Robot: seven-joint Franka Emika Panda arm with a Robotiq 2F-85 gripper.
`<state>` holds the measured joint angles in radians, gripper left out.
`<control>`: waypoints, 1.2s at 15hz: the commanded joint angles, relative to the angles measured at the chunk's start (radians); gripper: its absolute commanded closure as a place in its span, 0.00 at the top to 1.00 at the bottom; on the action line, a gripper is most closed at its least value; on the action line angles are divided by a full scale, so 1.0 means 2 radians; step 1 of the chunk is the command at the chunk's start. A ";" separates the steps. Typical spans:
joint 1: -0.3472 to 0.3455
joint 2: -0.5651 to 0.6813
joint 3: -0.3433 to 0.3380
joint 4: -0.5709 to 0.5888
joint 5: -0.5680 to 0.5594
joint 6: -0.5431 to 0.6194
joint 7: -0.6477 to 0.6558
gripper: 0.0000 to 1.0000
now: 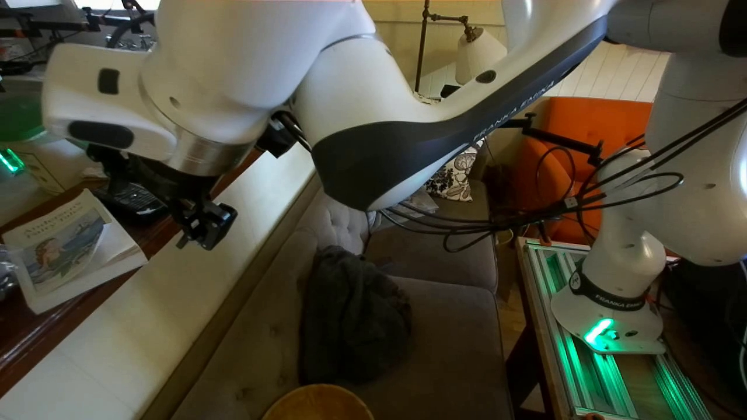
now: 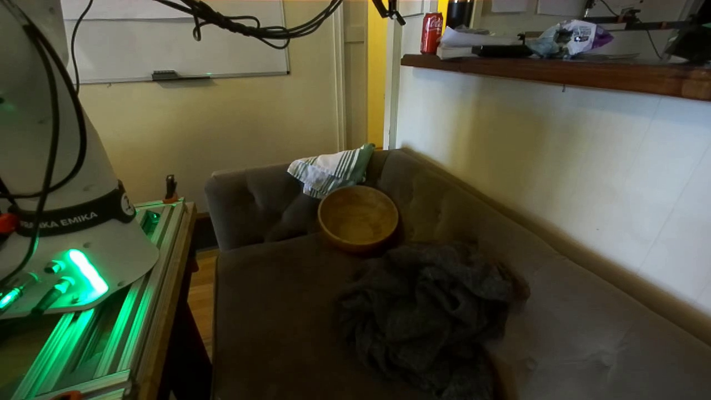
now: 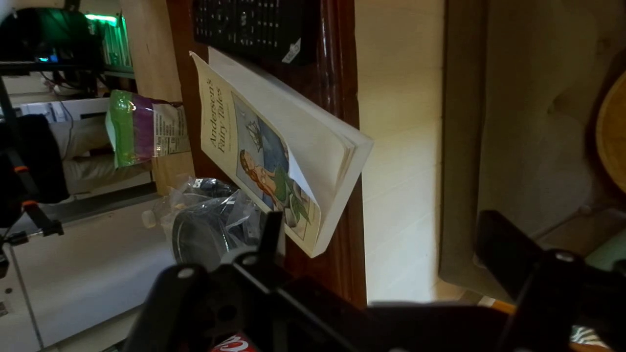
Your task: Pick up the white book and put it on the couch
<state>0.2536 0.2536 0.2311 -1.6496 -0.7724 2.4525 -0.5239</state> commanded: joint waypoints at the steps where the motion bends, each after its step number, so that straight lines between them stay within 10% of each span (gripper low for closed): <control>1: 0.003 0.001 -0.002 0.002 0.002 -0.002 -0.002 1.00; 18: -0.006 0.030 -0.013 0.024 -0.018 0.101 -0.078 1.00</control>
<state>0.2337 0.2698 0.2187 -1.6426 -0.7710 2.6367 -0.6312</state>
